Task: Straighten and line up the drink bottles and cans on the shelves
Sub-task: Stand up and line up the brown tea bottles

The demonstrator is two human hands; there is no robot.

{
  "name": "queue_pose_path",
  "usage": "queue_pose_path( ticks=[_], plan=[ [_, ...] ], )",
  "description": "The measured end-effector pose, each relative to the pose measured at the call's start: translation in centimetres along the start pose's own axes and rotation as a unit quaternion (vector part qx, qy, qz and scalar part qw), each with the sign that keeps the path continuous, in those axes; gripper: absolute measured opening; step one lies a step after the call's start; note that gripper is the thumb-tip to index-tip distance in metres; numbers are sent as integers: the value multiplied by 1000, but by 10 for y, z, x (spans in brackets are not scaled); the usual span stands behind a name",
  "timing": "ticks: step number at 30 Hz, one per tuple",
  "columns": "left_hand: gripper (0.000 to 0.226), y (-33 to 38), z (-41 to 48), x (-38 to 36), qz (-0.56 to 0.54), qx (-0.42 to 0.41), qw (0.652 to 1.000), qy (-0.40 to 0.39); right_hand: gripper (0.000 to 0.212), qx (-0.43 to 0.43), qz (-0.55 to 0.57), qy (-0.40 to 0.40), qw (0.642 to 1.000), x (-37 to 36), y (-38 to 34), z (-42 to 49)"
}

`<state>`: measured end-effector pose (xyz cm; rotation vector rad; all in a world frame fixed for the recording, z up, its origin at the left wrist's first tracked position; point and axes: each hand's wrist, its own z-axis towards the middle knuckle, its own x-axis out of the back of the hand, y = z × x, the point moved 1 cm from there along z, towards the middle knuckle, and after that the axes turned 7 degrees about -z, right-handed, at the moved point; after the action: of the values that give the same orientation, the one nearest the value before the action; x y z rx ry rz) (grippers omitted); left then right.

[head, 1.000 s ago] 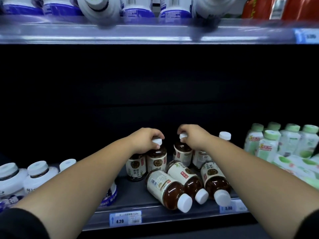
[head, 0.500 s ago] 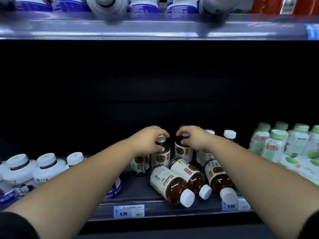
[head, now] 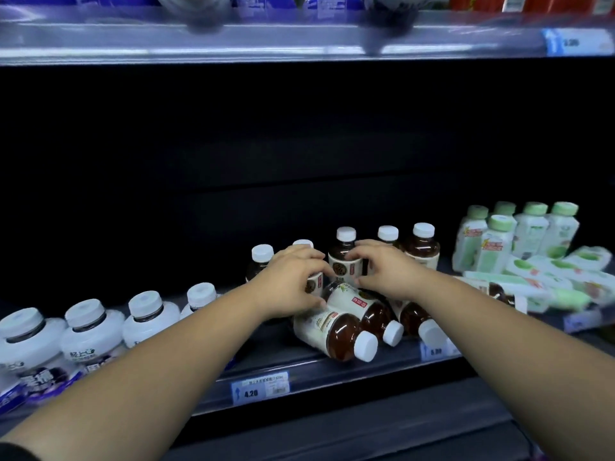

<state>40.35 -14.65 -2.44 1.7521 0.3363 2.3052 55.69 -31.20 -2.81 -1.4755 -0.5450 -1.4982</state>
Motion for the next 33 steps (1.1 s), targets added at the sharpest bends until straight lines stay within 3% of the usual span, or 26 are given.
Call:
queue_pose_path(
  ticks=[6,10,16,24,28,33],
  plan=[
    [48,10,-11,-28,-46,-48,997,-43,42,-12,-32,-45,998,-10,5,-45],
    [59,35,-22,-43,-60,-39,994,-80,59,10,-98,-56,994,-10,12,-62],
    [61,68,-23,-68,8,-23,998,-57,78,23,-217,-53,974,-21,23,-78],
    [48,61,-34,-60,-20,21,1000,-8,57,74,-291,13,954,-36,22,-77],
    [35,51,-40,-29,-73,62,995,29,53,41,-213,33,976,-21,15,-68],
    [34,24,-48,17,-58,157,983,71,51,0,38,37,999,8,-1,-45]
  ],
)
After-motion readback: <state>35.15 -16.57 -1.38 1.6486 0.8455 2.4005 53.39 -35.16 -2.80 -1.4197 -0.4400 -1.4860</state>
